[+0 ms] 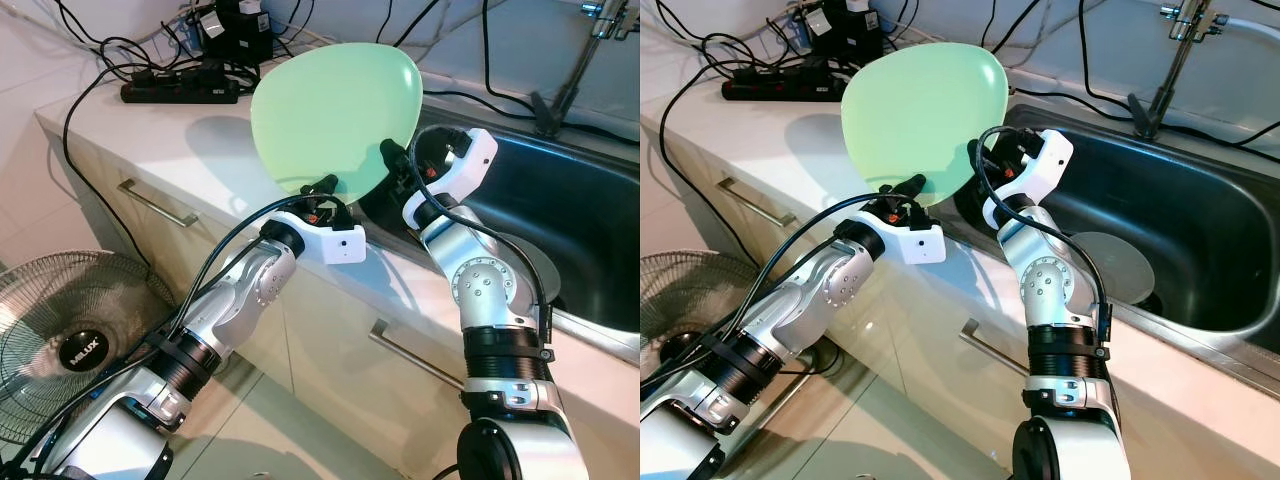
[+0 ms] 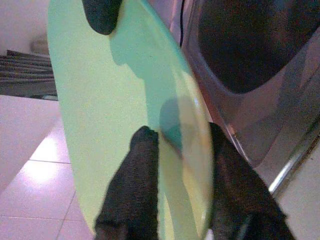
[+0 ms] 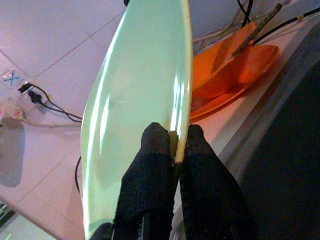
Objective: Kitchen organization
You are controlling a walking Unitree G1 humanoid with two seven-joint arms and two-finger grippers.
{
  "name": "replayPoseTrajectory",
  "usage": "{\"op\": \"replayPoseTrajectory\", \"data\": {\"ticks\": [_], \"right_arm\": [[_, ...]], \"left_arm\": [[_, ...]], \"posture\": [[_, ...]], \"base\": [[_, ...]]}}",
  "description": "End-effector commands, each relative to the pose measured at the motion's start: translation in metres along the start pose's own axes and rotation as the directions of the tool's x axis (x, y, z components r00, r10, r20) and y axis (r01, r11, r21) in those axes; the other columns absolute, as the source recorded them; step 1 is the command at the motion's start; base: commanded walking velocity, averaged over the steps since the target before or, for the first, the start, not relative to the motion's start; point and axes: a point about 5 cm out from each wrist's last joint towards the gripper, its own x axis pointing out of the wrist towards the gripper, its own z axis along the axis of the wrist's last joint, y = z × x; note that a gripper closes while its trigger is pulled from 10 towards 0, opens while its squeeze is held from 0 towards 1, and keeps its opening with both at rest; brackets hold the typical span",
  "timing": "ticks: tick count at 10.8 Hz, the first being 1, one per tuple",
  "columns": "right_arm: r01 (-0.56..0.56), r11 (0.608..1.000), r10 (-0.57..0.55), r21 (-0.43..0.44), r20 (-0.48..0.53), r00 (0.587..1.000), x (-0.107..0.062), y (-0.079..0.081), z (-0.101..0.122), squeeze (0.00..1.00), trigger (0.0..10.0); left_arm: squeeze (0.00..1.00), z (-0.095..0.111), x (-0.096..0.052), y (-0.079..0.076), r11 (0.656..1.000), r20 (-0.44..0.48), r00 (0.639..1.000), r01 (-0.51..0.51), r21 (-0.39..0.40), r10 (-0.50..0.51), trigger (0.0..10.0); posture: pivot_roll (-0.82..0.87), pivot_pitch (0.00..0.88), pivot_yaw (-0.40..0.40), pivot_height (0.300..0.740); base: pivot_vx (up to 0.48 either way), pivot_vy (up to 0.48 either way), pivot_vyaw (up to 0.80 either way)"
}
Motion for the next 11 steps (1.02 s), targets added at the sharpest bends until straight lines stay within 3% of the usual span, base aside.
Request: {"op": "replayPoseTrajectory", "data": {"ticks": [1, 3, 5, 8, 11], "right_arm": [[0.040, 0.999, -0.041, -0.010, -0.047, 0.998, 0.000, -0.004, -0.010, 0.00, 0.0], [0.198, 0.978, -0.201, 0.064, 0.055, 0.978, 0.003, -0.023, 0.006, 0.00, 0.0], [0.276, 0.956, -0.285, 0.100, 0.096, 0.954, 0.003, -0.035, 0.014, 0.00, 0.0], [0.356, 0.916, -0.385, 0.186, 0.154, 0.910, 0.003, -0.050, 0.025, 0.00, 0.0], [0.429, 0.874, -0.480, 0.229, 0.260, 0.838, -0.003, -0.071, 0.052, 0.00, 0.0]], "left_arm": [[0.00, 0.010, 0.004, 0.021, 0.995, 0.054, 0.994, -0.096, -0.009, 0.097, 10.0], [0.00, 0.014, 0.003, 0.021, 0.992, 0.067, 0.991, -0.110, -0.063, 0.114, 10.0], [0.00, 0.014, 0.002, 0.019, 0.990, 0.065, 0.991, -0.107, -0.087, 0.113, 10.0], [0.00, 0.015, 0.001, 0.017, 0.986, 0.066, 0.991, -0.105, -0.127, 0.114, 10.0], [0.00, 0.015, -0.001, 0.012, 0.980, 0.056, 0.993, -0.094, -0.173, 0.105, 10.0]], "posture": [[0.18, 0.050, 0.023, 0.740], [0.18, 0.048, 0.021, 0.740], [0.18, 0.047, 0.020, 0.740], [0.19, 0.046, 0.019, 0.740], [0.19, 0.047, 0.016, 0.740]], "base": [[0.000, 0.000, 0.00], [0.000, 0.000, 0.00], [0.000, 0.000, 0.00], [0.000, 0.000, 0.00], [0.000, 0.000, 0.00]]}}
